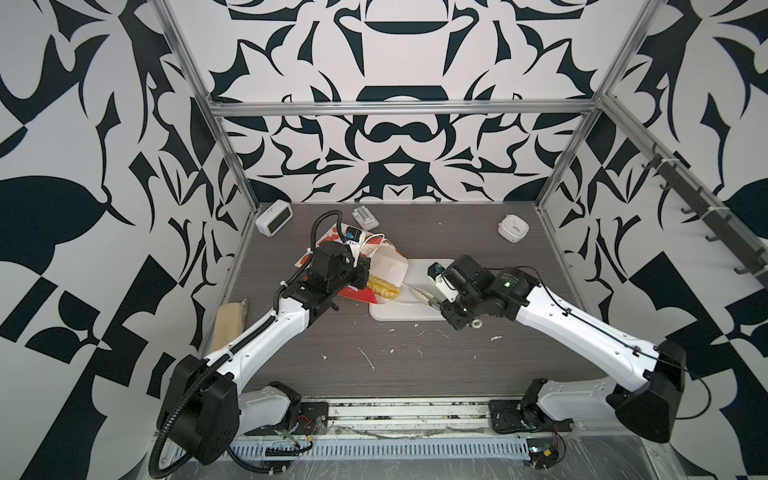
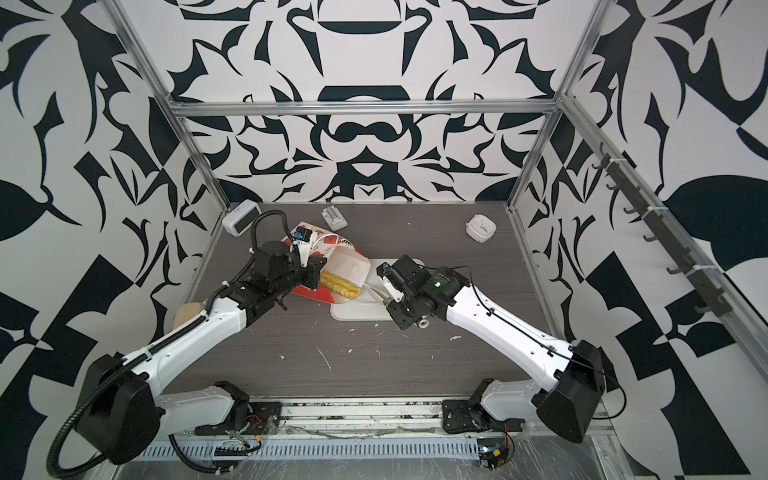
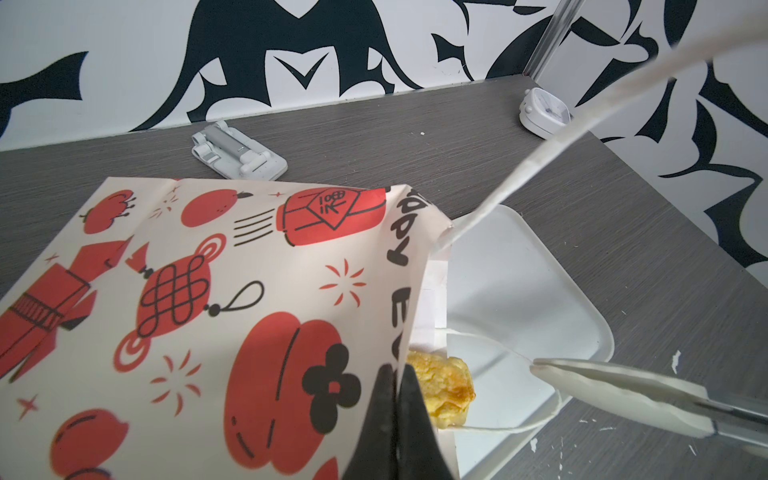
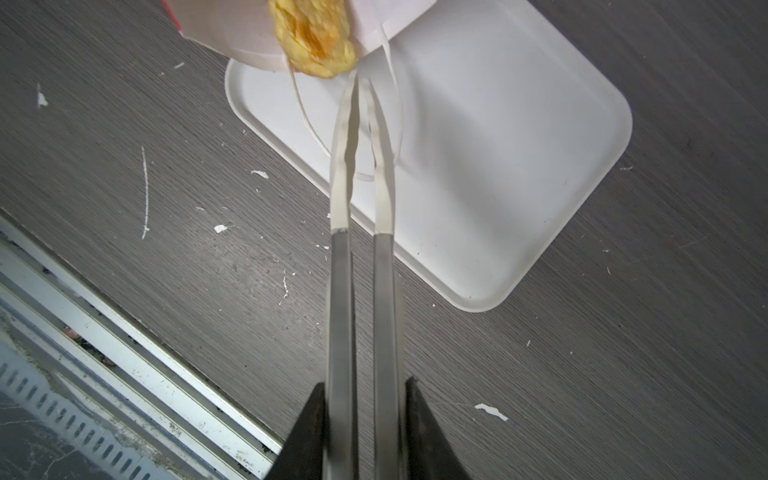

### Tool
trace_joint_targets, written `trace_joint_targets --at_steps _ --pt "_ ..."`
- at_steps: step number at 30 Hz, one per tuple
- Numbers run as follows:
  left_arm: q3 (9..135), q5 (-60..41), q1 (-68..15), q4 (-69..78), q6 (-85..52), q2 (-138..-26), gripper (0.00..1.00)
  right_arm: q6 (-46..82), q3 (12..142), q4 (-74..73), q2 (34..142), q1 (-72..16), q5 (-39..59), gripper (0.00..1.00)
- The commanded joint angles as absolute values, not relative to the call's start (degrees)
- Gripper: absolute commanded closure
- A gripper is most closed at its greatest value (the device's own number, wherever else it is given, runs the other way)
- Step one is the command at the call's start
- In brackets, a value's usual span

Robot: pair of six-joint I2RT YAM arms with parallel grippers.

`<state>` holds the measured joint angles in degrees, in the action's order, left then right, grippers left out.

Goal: Take the fake bread out of the paper bag
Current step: 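Hold the bag with left gripper while right lifts tongs toward its opening, then insert the tongs into the bag opening with the right gripper around the bread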

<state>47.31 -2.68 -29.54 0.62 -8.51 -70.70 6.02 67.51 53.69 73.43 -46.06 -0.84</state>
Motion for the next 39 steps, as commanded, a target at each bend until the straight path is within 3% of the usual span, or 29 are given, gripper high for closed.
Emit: trace_joint_targets --at_steps 1,39 --pt "46.50 -3.55 -29.71 1.89 -8.44 -71.10 1.00 3.56 67.55 49.72 72.25 -47.42 0.10 0.68" --pt "48.08 -6.92 -29.93 3.60 -8.15 -75.50 0.99 -7.68 79.75 42.18 92.21 -50.33 -1.90 0.62"
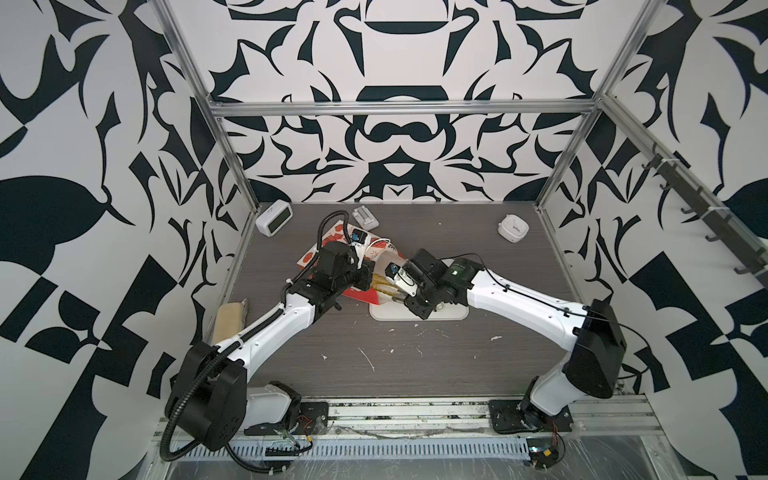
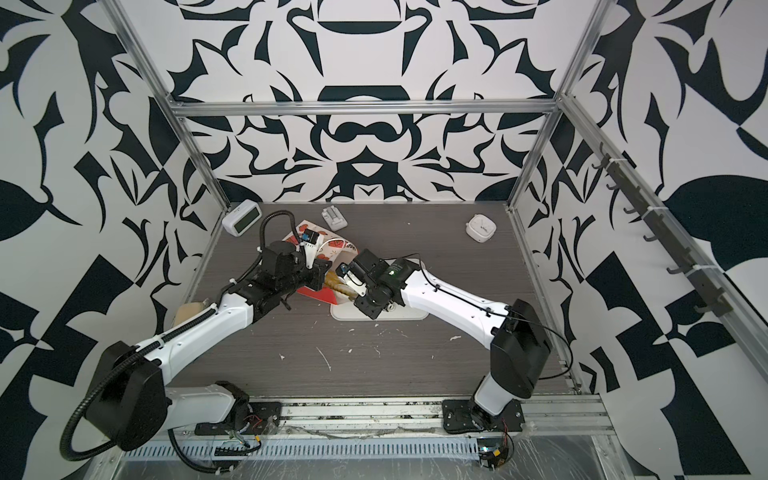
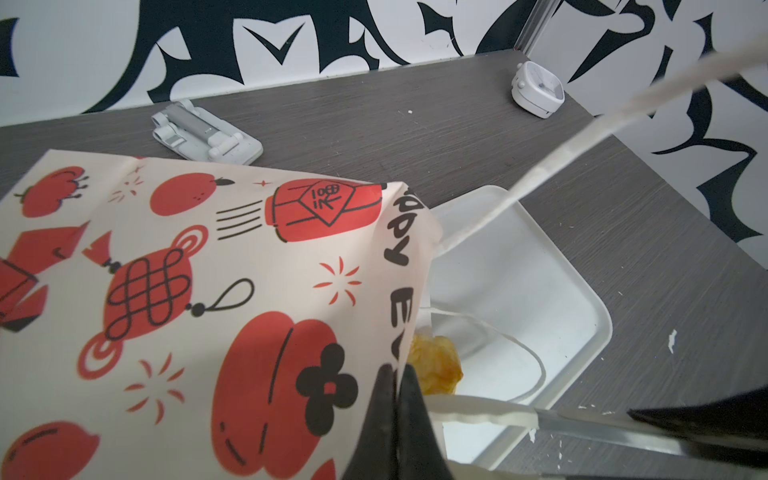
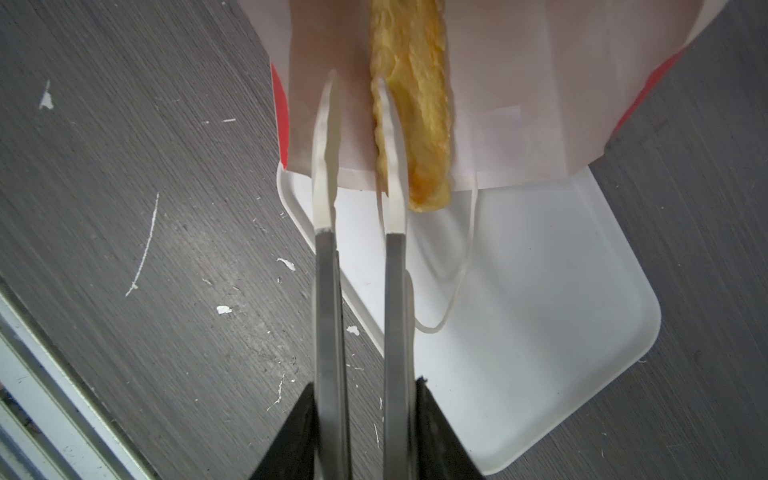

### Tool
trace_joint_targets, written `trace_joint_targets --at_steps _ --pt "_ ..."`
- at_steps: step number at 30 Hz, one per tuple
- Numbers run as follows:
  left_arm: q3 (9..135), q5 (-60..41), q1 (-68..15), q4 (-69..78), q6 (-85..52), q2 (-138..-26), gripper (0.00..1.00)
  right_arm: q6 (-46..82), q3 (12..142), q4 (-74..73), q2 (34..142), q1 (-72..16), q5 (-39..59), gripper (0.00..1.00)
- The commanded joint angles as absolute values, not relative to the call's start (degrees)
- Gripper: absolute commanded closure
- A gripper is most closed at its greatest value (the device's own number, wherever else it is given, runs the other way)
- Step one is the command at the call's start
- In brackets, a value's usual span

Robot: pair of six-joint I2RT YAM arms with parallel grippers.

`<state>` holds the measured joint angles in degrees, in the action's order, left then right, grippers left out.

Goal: Take the fake bread out of the paper bag
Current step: 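Insert the tongs into the bag opening with the right gripper around the bread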

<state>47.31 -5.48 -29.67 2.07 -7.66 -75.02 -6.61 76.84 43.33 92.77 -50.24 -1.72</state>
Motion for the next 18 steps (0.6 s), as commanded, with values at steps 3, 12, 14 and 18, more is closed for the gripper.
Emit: trace_joint_targets --at_steps 3,12,14,18 --pt "47.82 -7.03 -29.97 3.94 -8.17 -75.59 0.98 -8.02 80.65 43.19 93.47 -50.33 -2.79 0.62" --pt "47.12 -7.64 -30.02 4.48 -8.43 -74.56 0.98 -8.43 83.50 45.19 97.25 -50.19 -6.26 0.60" --pt "47.02 -7.77 -30.08 4.48 -8.44 -74.20 0.98 -8.35 83.93 45.74 98.36 -50.14 -6.94 0.60" --pt "47.04 -7.78 -30.06 4.39 -8.37 -73.52 0.98 -7.91 84.11 45.71 99.48 -49.99 -8.54 0.60"
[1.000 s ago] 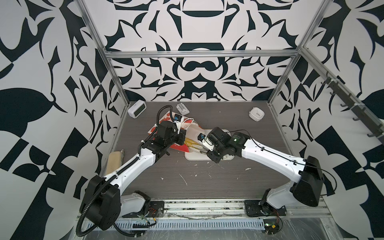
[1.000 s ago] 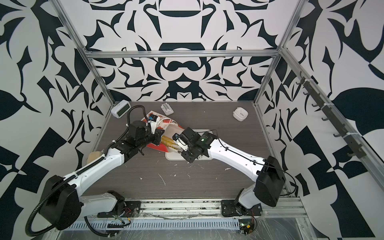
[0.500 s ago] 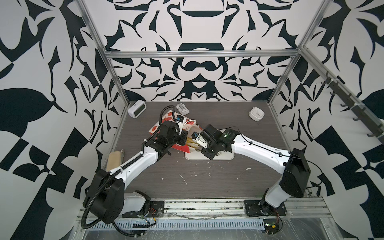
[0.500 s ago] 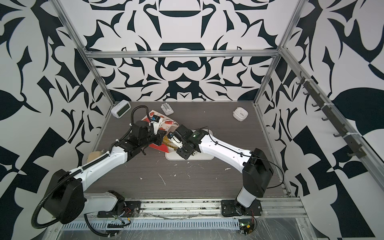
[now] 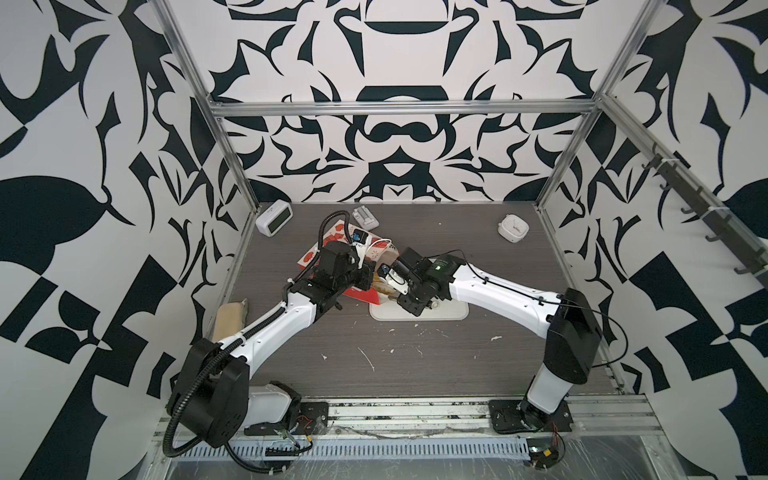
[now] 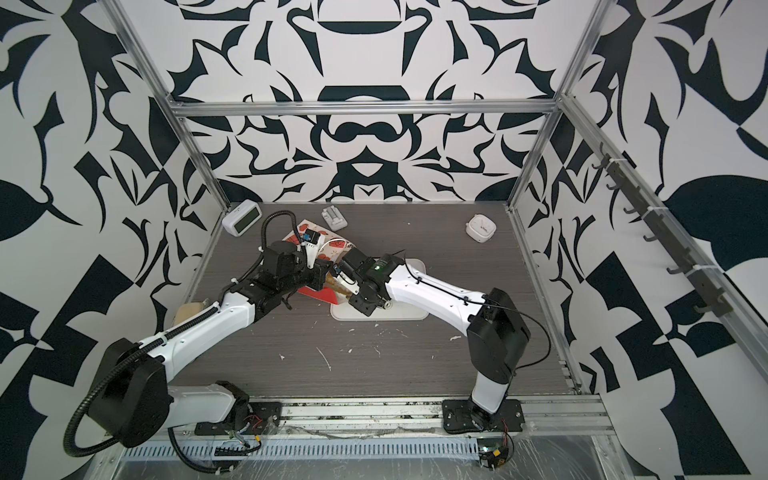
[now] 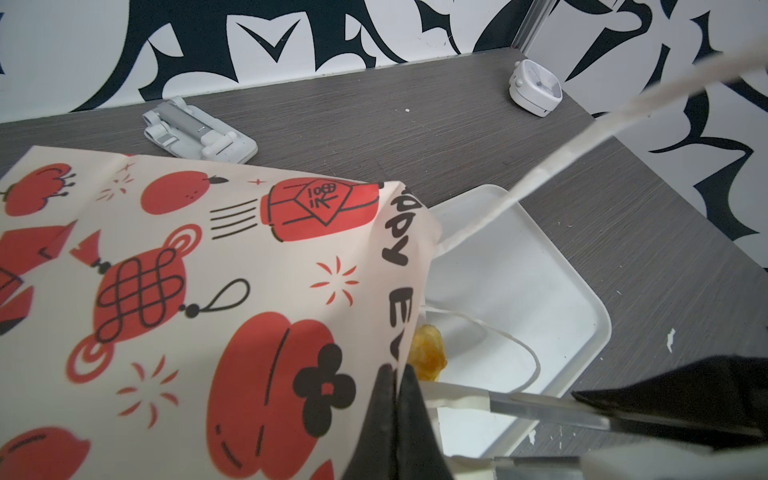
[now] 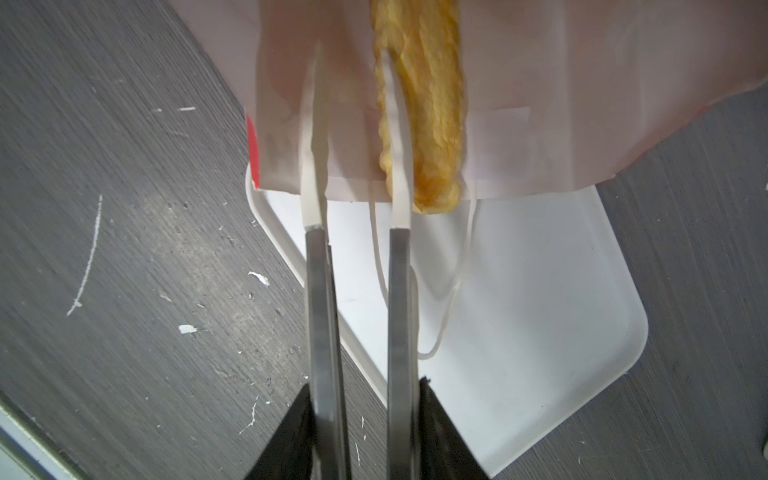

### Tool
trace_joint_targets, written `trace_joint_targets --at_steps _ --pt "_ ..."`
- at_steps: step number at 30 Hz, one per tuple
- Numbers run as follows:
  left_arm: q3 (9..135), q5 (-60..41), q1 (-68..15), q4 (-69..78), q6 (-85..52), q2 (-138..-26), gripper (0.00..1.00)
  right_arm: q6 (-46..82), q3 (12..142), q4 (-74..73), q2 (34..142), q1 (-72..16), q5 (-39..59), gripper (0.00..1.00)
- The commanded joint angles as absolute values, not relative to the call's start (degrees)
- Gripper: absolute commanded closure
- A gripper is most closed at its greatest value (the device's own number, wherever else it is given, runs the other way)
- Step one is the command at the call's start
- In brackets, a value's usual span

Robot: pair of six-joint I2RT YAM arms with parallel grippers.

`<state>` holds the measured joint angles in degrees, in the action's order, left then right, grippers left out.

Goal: Take the fake bread out of the paper bag
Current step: 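Insert the tongs into the bag opening with the right gripper around the bread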

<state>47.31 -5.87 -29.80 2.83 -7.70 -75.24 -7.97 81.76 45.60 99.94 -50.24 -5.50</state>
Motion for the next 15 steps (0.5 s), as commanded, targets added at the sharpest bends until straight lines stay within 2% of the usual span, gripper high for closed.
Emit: trace_joint_targets --at_steps 1,7,15 --pt "46.95 -7.81 -30.06 4.33 -8.39 -73.47 0.98 -7.79 84.10 45.78 99.66 -49.90 -9.48 0.60" --pt "46.65 -7.71 -30.06 4.31 -8.37 -73.48 0.98 -6.99 84.61 45.94 100.29 -49.55 -12.98 0.61" --pt "46.54 -7.31 -30.06 4.22 -8.26 -73.48 0.97 -6.85 84.60 47.02 99.31 -49.31 -12.13 0.75"
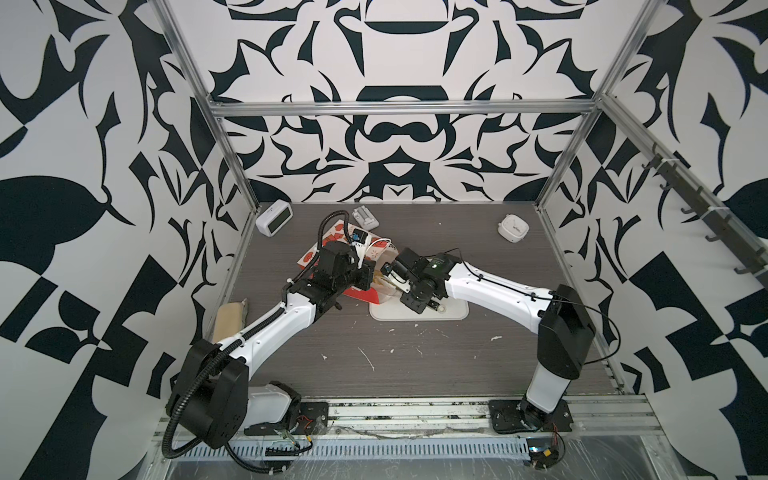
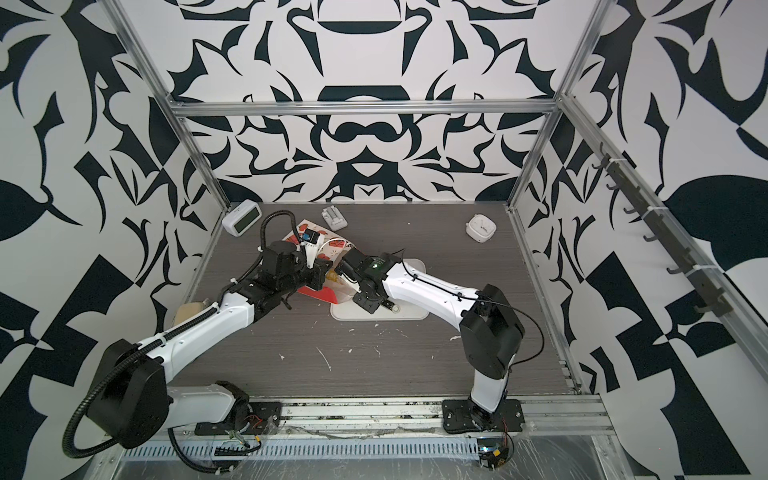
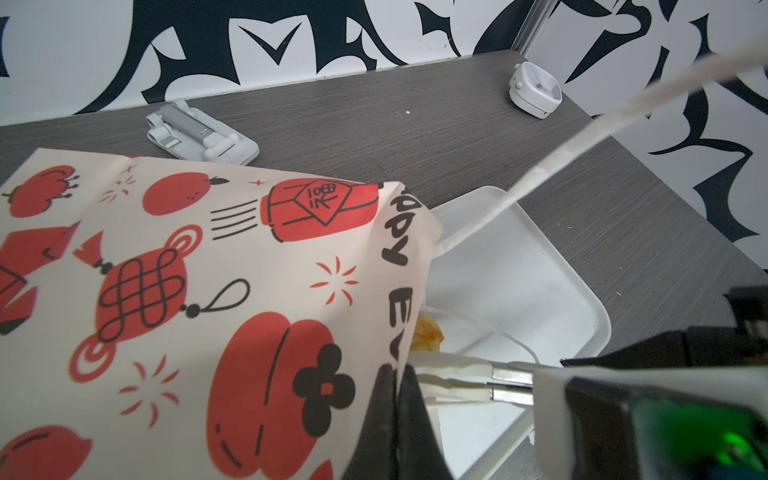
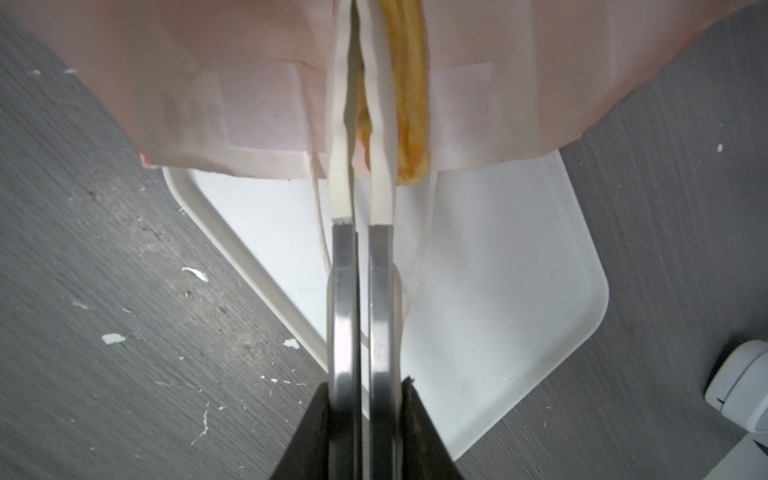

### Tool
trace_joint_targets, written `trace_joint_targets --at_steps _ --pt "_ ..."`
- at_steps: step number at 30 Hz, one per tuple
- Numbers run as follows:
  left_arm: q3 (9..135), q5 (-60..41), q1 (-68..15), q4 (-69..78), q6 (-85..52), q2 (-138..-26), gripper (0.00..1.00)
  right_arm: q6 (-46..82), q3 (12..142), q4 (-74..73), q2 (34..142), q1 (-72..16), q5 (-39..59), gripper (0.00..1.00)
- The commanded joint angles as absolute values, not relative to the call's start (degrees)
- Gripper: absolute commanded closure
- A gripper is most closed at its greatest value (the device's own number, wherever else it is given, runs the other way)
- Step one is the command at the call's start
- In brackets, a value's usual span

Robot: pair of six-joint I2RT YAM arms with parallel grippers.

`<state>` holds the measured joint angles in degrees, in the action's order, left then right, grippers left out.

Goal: Take the fake bread out of the paper bag
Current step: 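Insert the tongs into the bag opening with the right gripper around the bread, then close the tongs on the yellow bread with the right gripper and pull it outward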

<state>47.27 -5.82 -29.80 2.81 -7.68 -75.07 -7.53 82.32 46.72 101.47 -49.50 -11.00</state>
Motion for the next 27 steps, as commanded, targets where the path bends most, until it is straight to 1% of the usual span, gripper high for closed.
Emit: trace_joint_targets --at_steps 1,3,4,11,14,19,20,21,24,25,27 --pt "46.49 -7.29 -30.06 4.21 -8.26 -73.48 0.97 -6.64 84.42 47.02 98.94 -49.22 -11.87 0.76" --pt "46.49 -7.07 -30.06 4.13 -8.13 -73.46 0.97 -6.60 84.04 47.03 98.15 -48.98 -11.69 0.79" --pt "46.50 -7.00 -30.06 4.13 -8.13 -73.43 0.97 -6.34 83.79 47.02 97.68 -48.89 -9.46 0.80" --pt "46.58 -6.48 -30.07 4.17 -8.09 -73.48 0.97 -4.94 82.64 47.36 94.13 -48.52 -8.01 0.90" --pt "46.58 -5.98 -30.06 4.22 -8.00 -73.48 0.97 -4.02 82.62 48.21 92.42 -48.35 -7.21 0.91" --pt "46.69 -5.77 -30.06 4.13 -7.91 -73.48 0.97 -1.85 82.66 50.96 90.67 -46.98 -2.89 0.91" --pt "46.72 -5.73 -30.06 4.13 -7.78 -73.48 0.97 -1.84 82.31 50.98 90.32 -46.93 -2.94 0.90" --pt "46.71 -5.81 -30.06 4.13 -7.72 -73.47 0.97 -1.84 81.89 50.86 89.95 -46.89 -3.28 0.87" --pt "46.50 -6.19 -30.06 4.30 -7.67 -73.48 0.97 -2.32 81.55 50.81 89.65 -46.76 -3.52 0.73" --pt "46.49 -6.29 -30.06 4.31 -7.65 -73.45 0.97 -2.35 81.91 50.96 89.91 -46.76 -3.60 0.69" --pt "46.50 -6.43 -30.06 4.31 -7.60 -73.48 0.97 -2.80 82.92 51.59 90.85 -46.76 -3.39 0.66"
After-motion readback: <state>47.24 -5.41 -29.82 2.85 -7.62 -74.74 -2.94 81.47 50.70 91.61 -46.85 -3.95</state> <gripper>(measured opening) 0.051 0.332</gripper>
